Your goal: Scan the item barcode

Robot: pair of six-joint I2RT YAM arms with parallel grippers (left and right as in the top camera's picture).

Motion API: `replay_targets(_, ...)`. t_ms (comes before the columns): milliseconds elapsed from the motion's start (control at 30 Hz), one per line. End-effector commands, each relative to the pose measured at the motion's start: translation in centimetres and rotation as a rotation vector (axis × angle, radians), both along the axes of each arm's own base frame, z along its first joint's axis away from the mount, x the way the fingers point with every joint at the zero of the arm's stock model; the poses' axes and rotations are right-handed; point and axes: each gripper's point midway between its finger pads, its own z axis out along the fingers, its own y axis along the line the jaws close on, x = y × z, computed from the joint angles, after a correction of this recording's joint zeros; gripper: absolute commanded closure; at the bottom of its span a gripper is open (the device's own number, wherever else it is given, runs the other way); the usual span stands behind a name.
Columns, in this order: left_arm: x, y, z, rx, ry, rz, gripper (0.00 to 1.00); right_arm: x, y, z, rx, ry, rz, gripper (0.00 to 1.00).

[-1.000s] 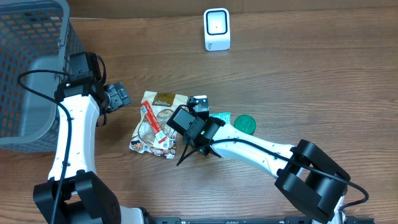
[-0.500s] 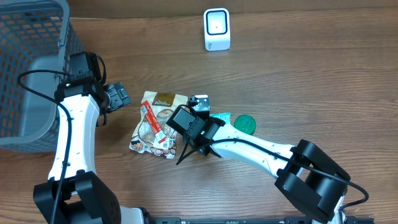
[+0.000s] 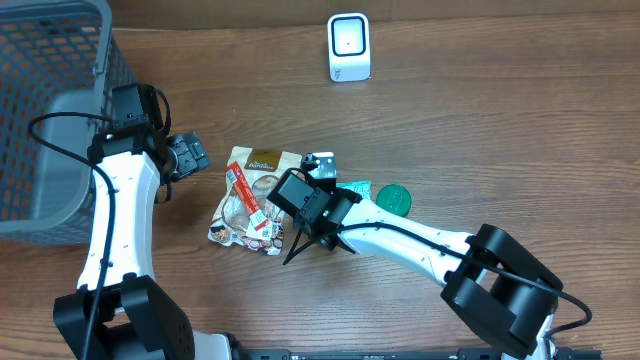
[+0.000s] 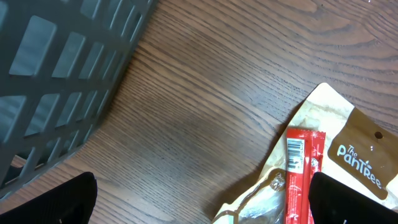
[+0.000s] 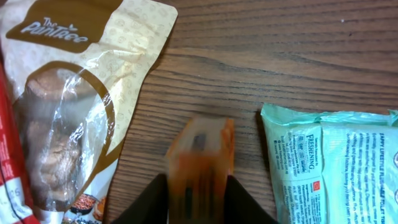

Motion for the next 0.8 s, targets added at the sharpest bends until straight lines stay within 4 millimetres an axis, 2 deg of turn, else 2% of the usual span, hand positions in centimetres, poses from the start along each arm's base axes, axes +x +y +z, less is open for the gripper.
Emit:
replay_targets(0,0.0,0.2,0.5,0.018,-0.006,-0.008,0.00,0.1,-0.5,-1.0,-0.019,0.007,-0.014,0.67)
replay_targets(67,0.0,0.2,0.5,0.018,-0.006,-0.008,0.00,0.1,-0.5,-1.0,-0.018,0.006,-0.014,0.63)
replay_targets(200,0.0,0.2,0.5,0.018,-0.006,-0.008,0.00,0.1,-0.6,-1.0,-0.020,0.007,-0.014,0.62)
replay_targets(300,0.0,0.2,0.5,0.018,-0.006,-0.008,0.00,0.1,-0.5,-1.0,-0.019,0.006,-0.014,0.50)
replay_targets(467,0.0,0.2,0.5,0.018,-0.006,-0.008,0.00,0.2,-0.4,-0.9,-0.016,0.002,-0.010,0.36)
replay_targets(533,0.0,0.2,0.5,0.018,-0.006,-0.008,0.00,0.7,-0.2,-0.5,-0.037,-0.023,0.046,0.31)
replay_targets(600,0.0,0.2,0.5,0.018,-0.006,-0.008,0.00,1.3,-0.2,1.1,-0.042,-0.043,0.077,0.28)
replay_targets(767,0.0,0.2,0.5,0.018,-0.006,-0.008,0.00,3.2,-0.9,7.9,0.017,-0.080,0.046,0.22)
